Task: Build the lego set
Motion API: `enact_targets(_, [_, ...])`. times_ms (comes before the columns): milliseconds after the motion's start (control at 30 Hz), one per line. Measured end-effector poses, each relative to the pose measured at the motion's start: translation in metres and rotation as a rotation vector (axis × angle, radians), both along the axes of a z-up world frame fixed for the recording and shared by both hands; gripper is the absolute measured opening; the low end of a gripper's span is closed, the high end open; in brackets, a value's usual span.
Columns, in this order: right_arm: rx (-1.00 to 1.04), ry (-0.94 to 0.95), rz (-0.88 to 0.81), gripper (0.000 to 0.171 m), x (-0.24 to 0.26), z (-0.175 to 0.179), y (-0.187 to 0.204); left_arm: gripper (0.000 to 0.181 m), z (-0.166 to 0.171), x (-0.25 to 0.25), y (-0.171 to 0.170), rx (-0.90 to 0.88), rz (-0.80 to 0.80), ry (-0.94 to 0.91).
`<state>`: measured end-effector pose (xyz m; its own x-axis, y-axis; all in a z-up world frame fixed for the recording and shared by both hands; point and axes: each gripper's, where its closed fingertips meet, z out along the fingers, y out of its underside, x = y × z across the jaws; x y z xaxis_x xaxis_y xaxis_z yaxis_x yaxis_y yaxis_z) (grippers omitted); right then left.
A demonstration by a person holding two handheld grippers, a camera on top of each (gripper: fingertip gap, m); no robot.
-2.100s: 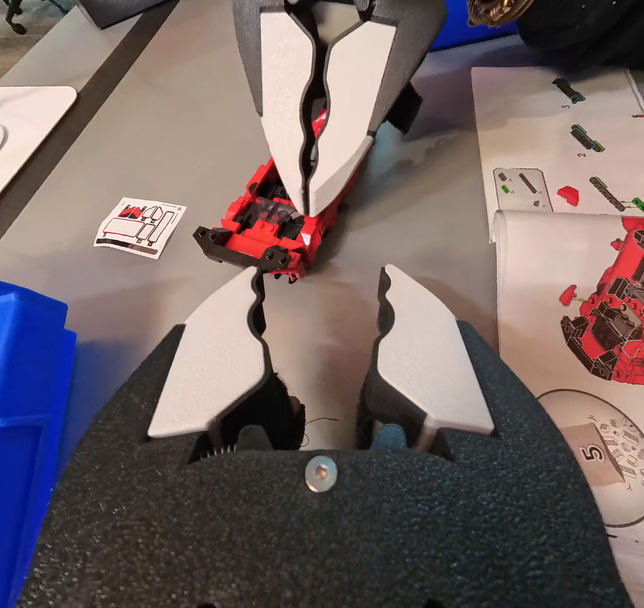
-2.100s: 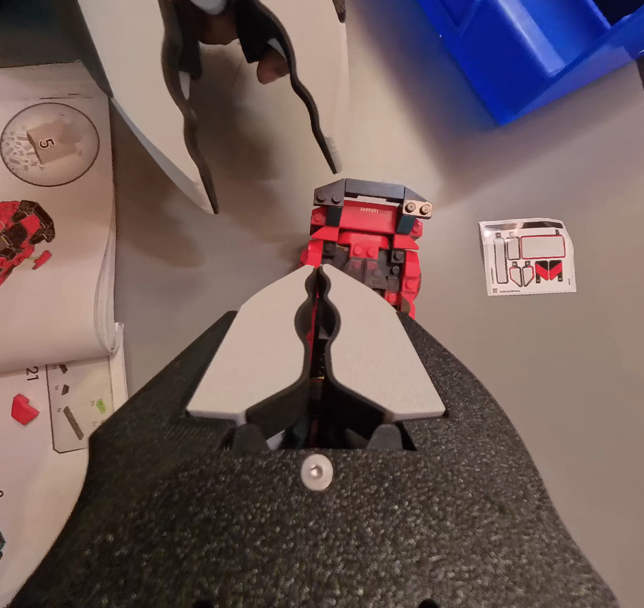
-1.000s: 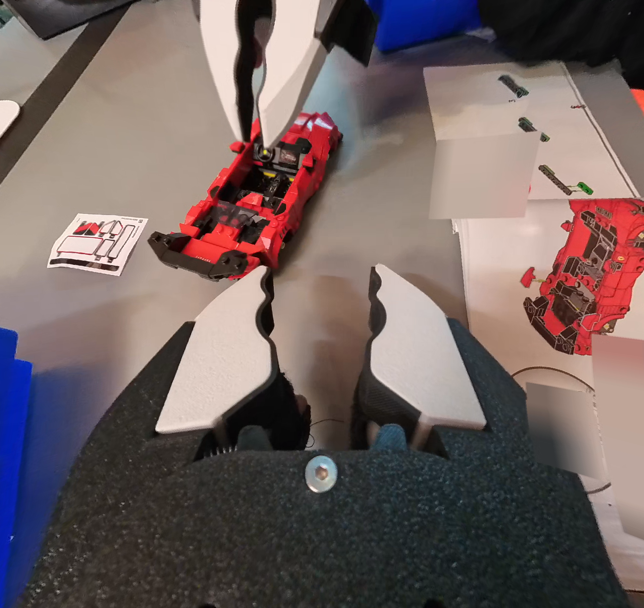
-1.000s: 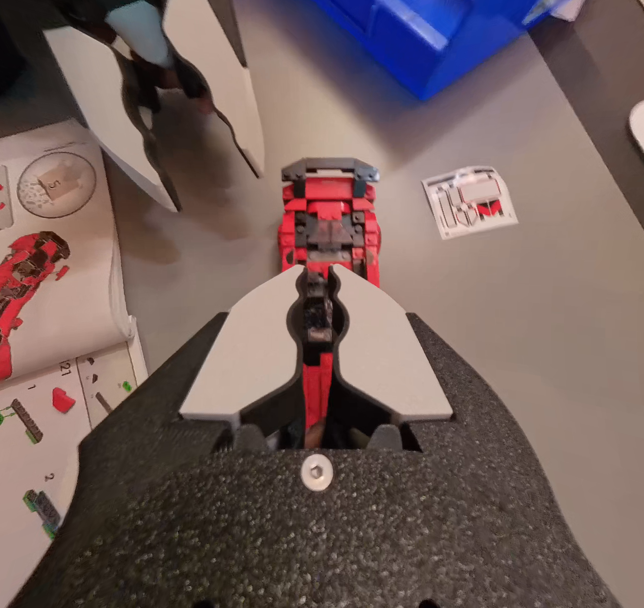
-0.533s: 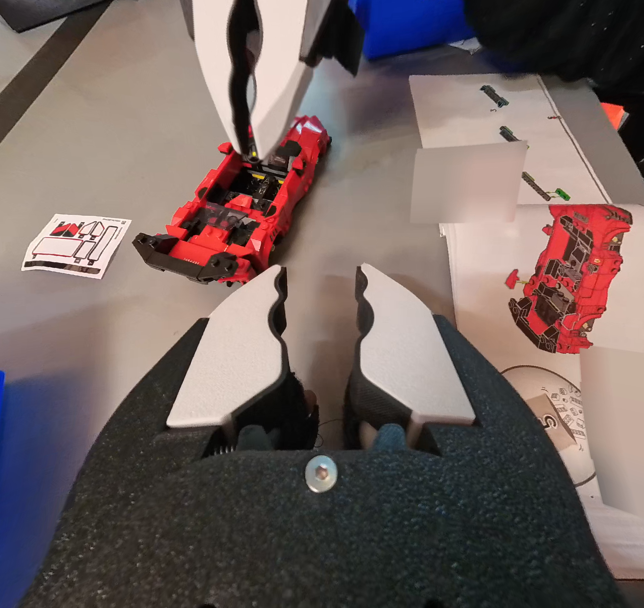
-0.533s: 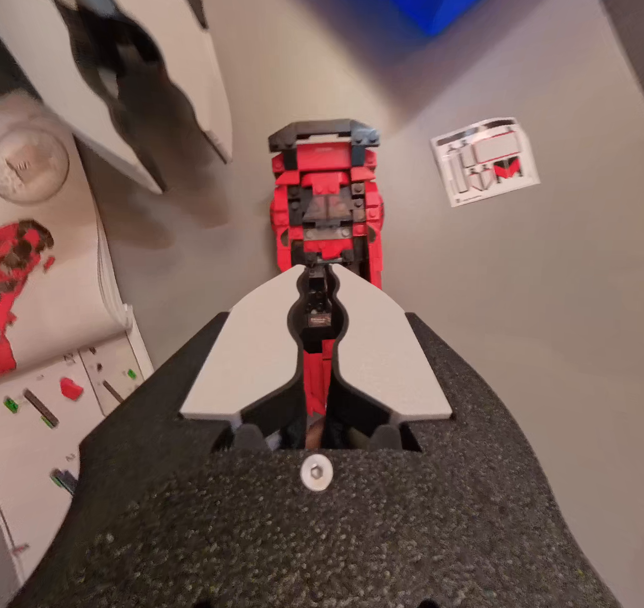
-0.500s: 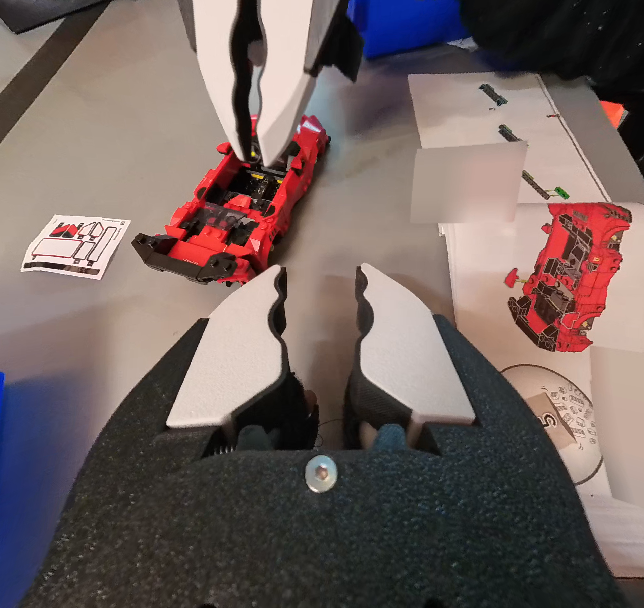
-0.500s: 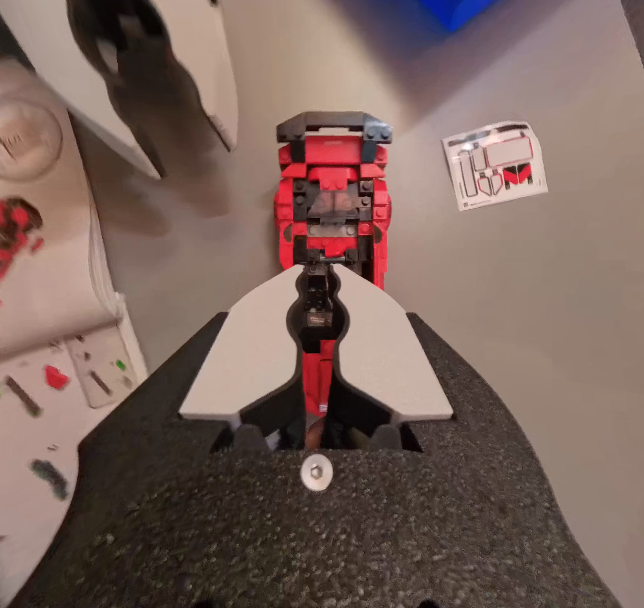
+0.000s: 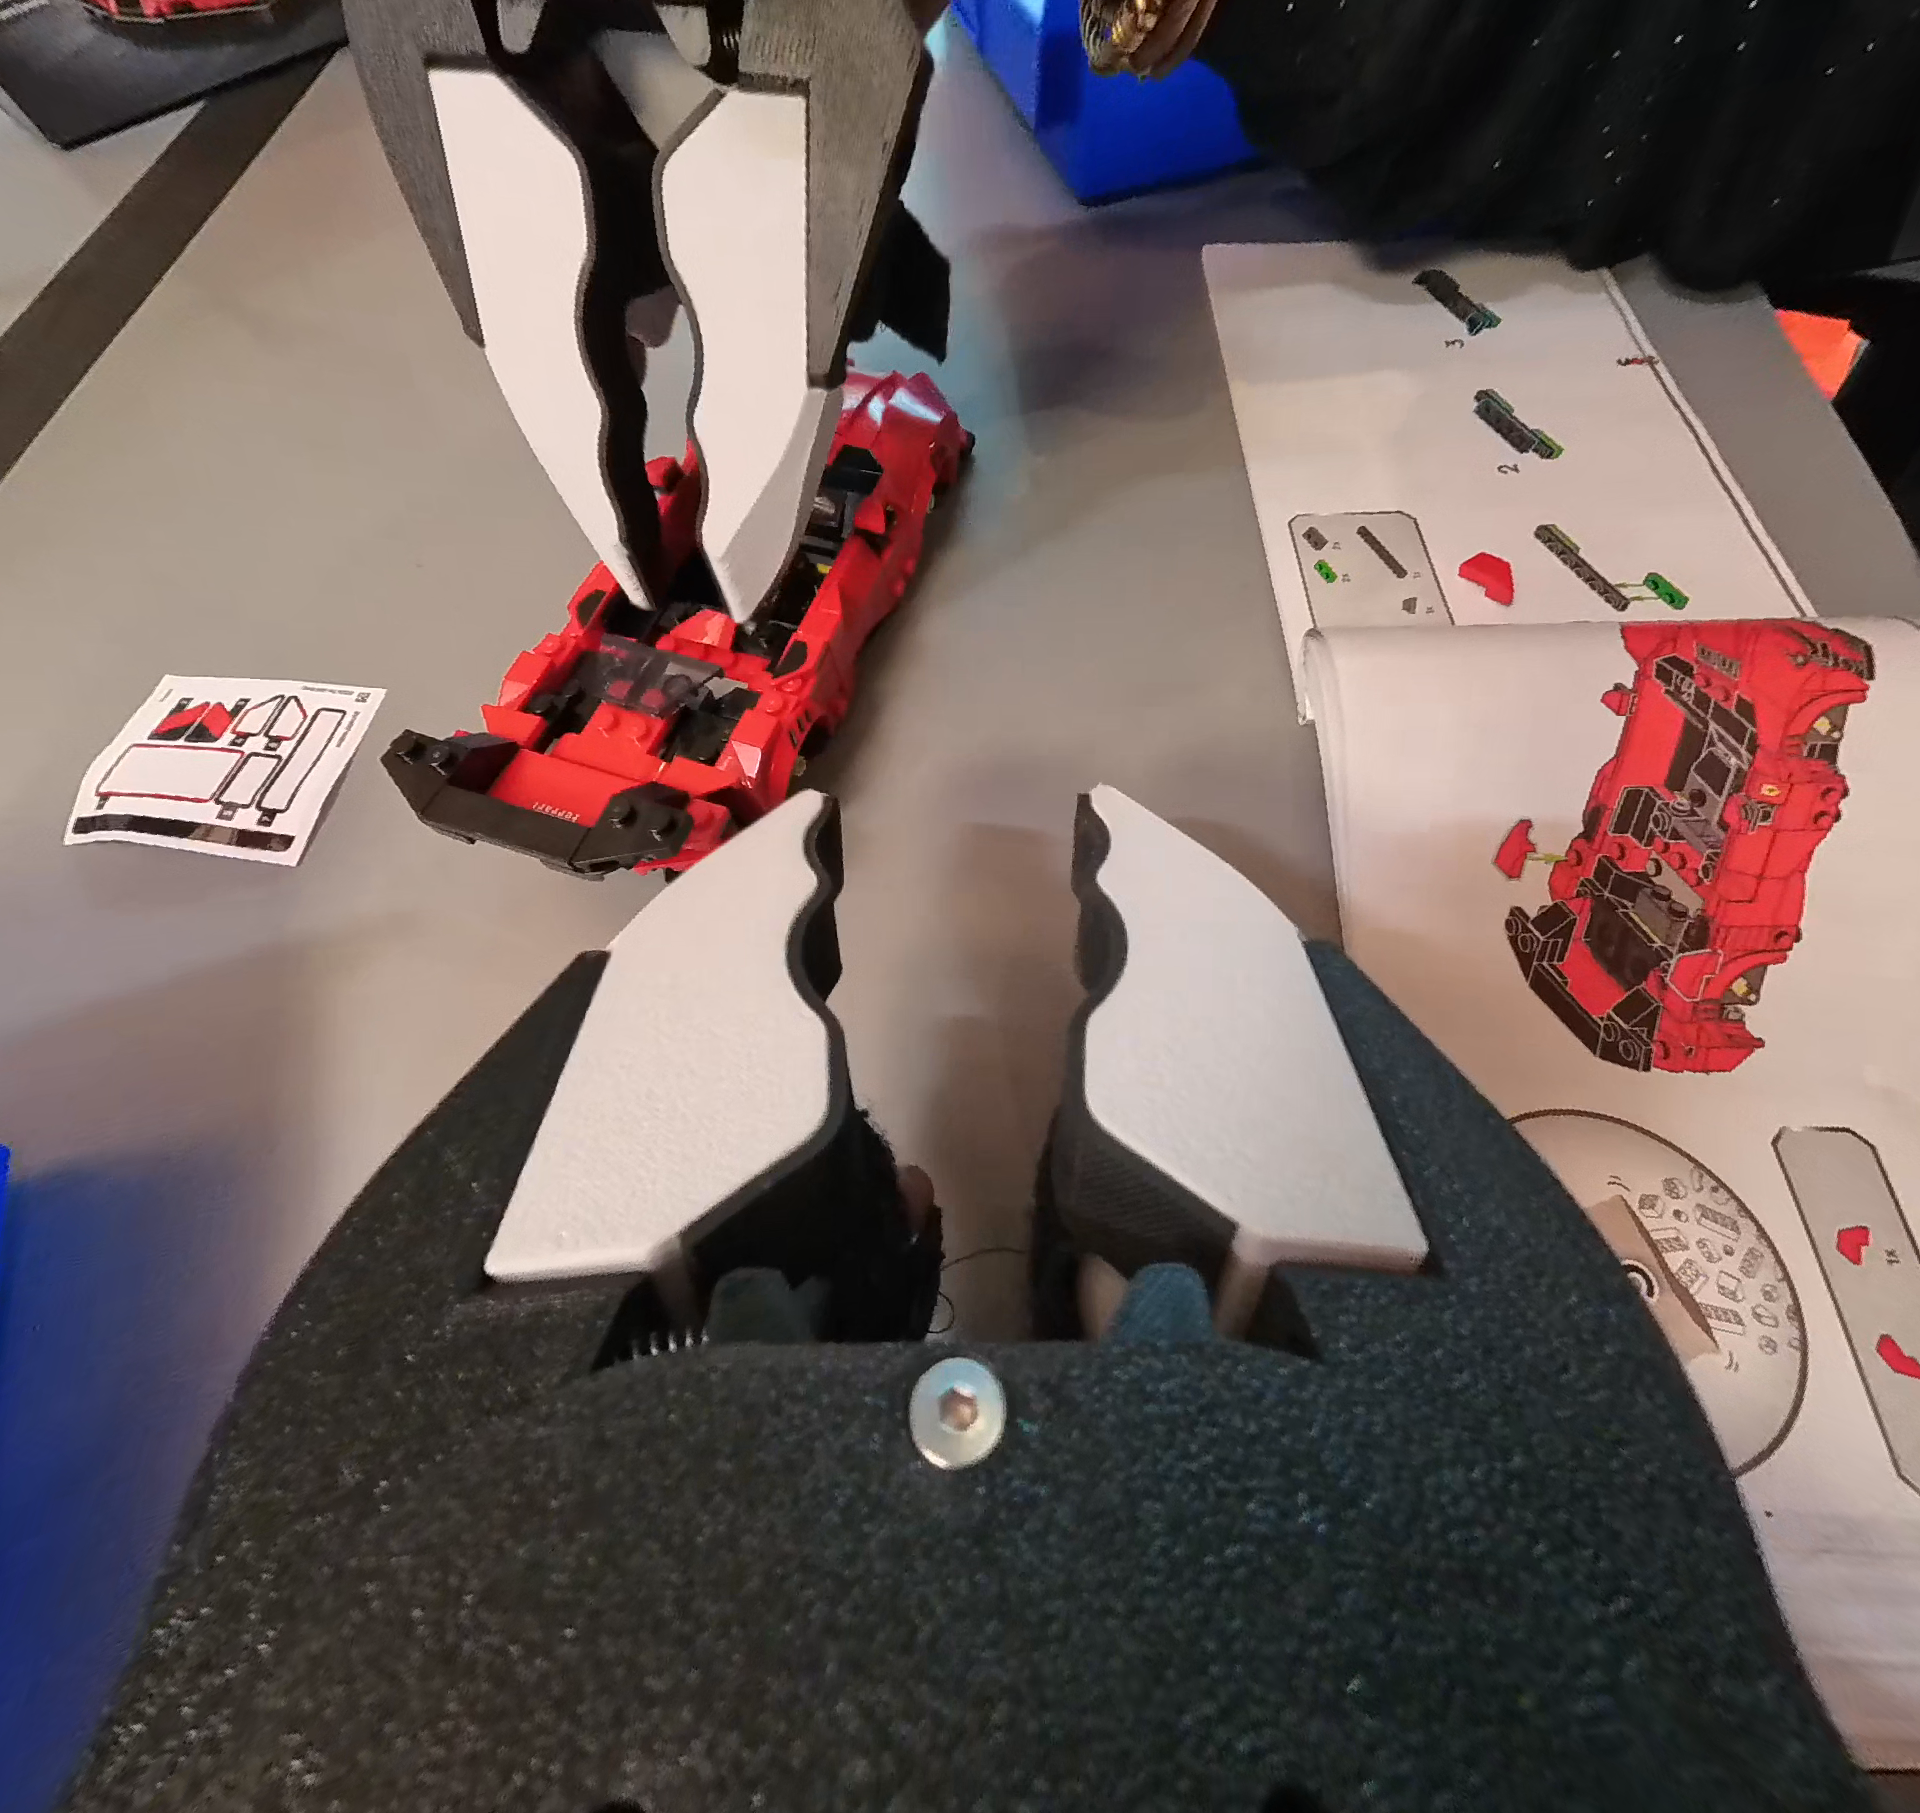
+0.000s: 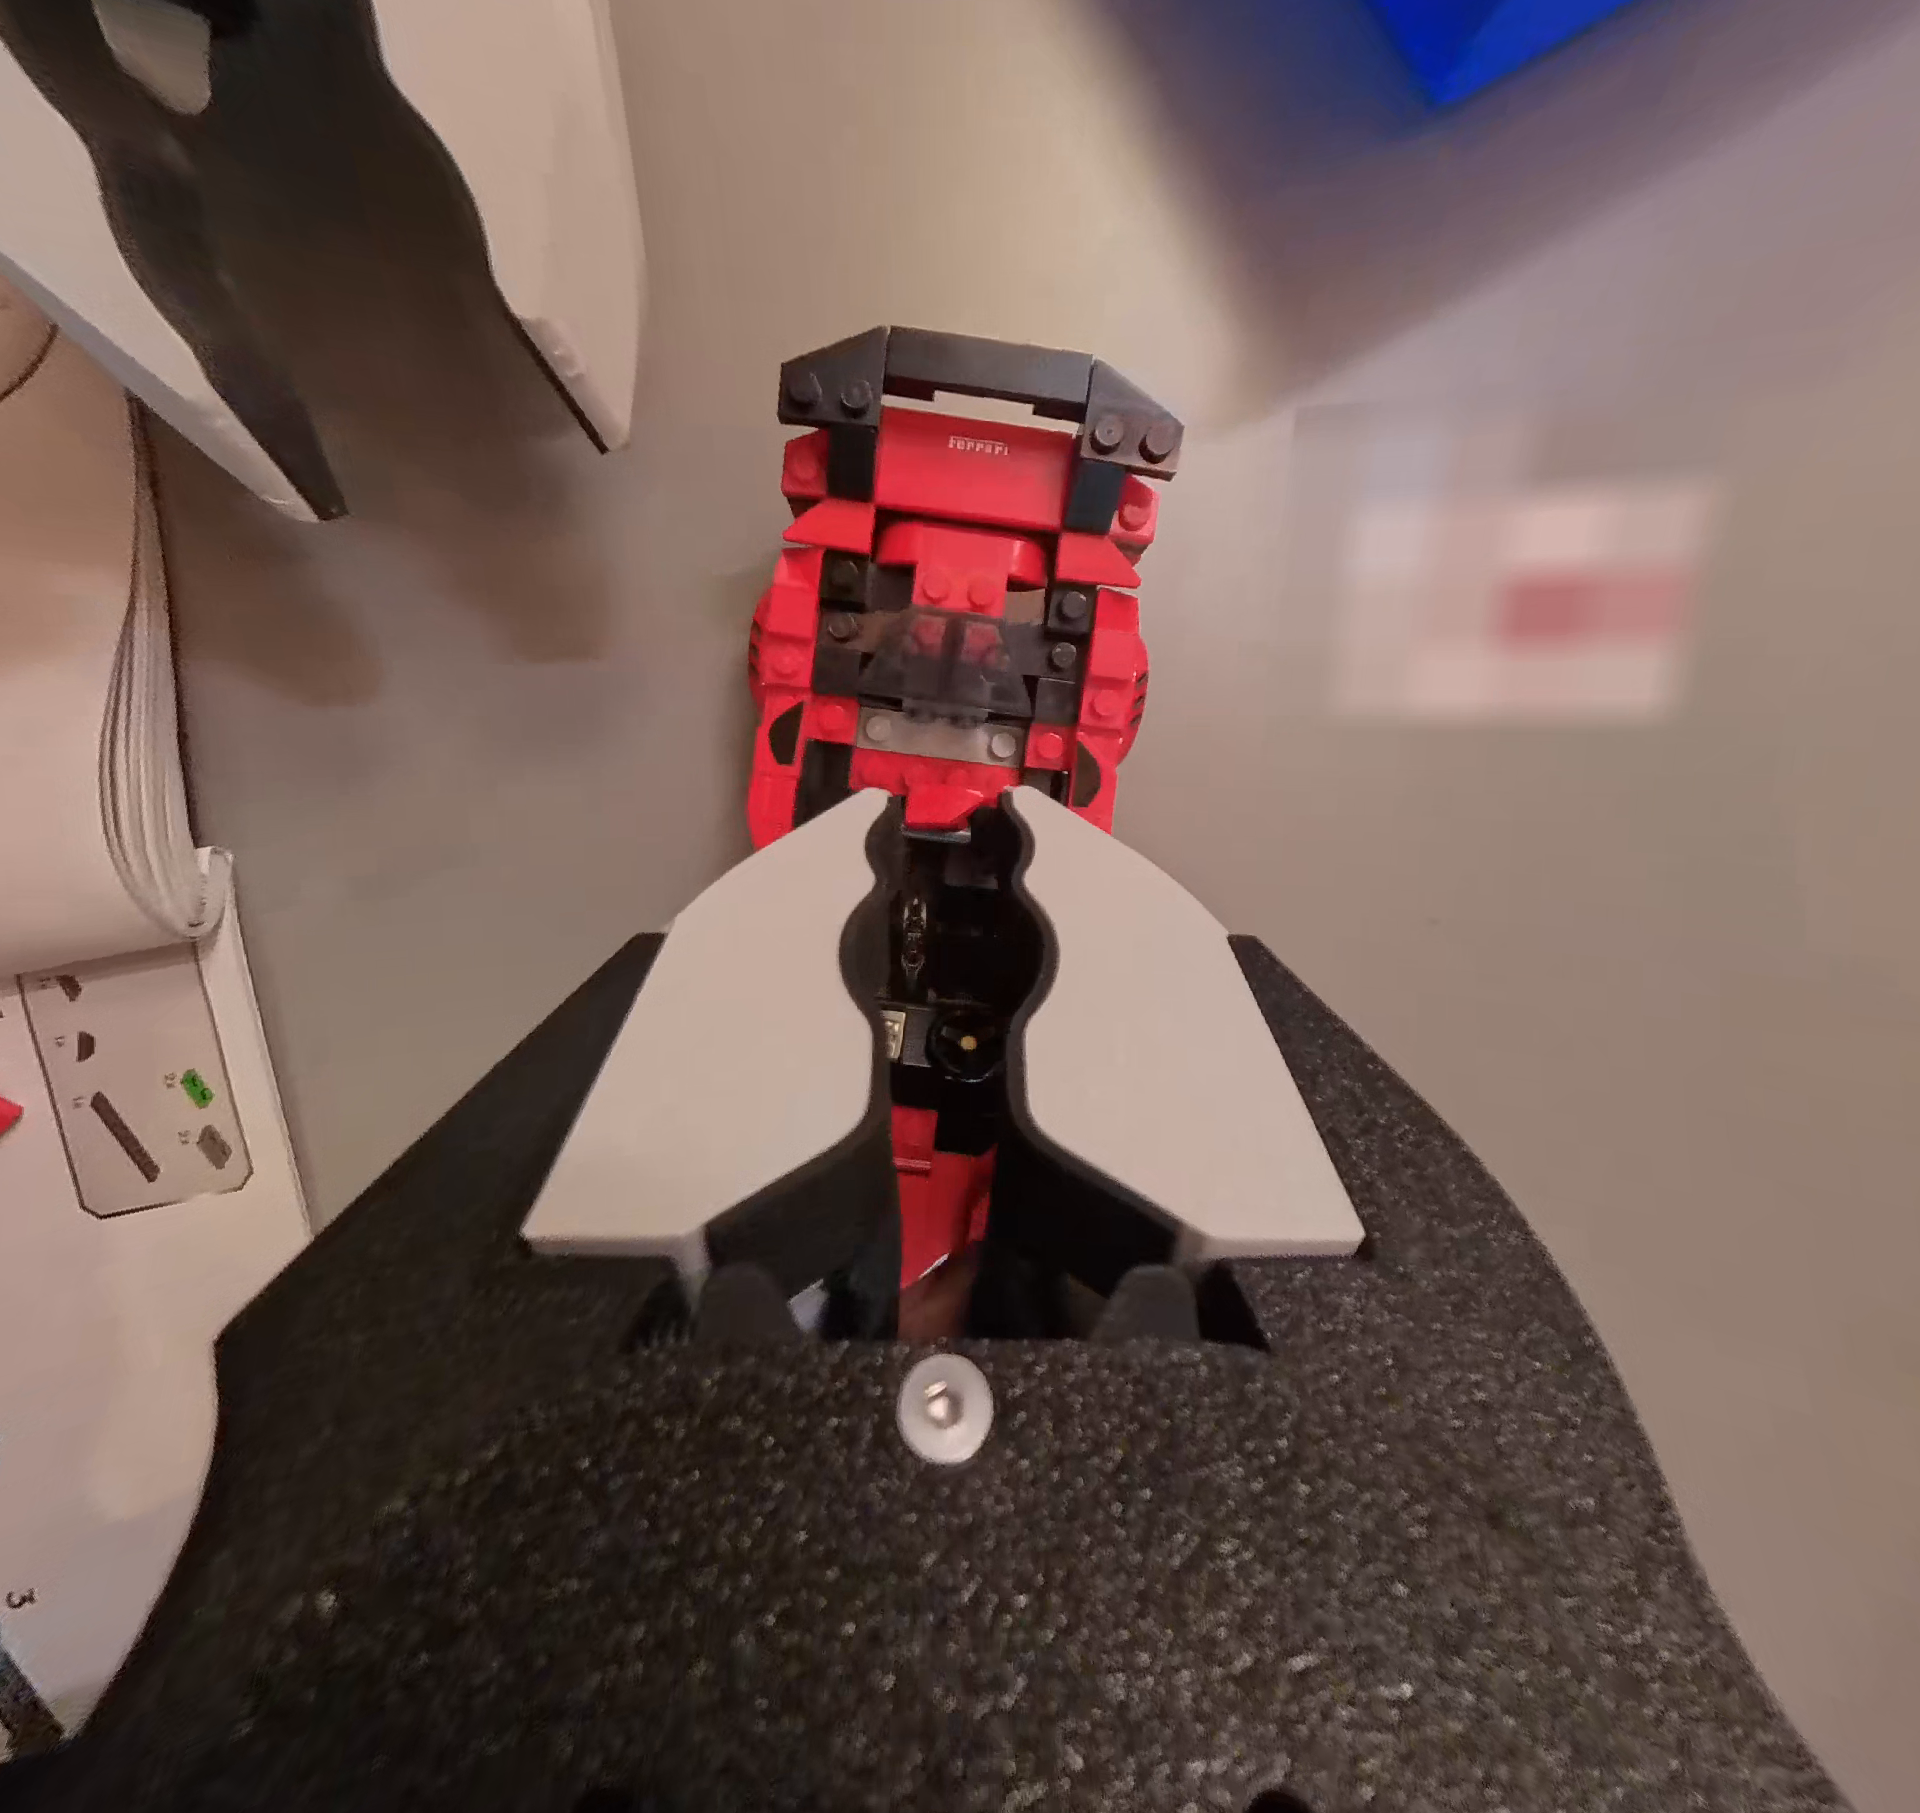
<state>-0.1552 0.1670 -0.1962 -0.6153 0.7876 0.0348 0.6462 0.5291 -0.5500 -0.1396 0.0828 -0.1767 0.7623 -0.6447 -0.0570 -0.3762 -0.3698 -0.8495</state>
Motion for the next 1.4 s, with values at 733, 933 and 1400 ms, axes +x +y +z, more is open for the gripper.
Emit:
enact_targets(733, [-0.056,0.001,-0.013,0.009,-0.003,-0.001,0.001,0.043,0.002,-0.001,0.001,0.012,0.005,0.006])
enact_targets(933, [-0.010,-0.019,-0.023,0.014,-0.003,-0.005,0.000,0.043,0.003,-0.002,0.001,0.014,0.006,0.008])
enact_targets(1400, [-0.033,0.044,-0.052,0.001,-0.003,0.005,0.002,0.043,0.006,-0.004,0.003,0.037,0.024,0.012])
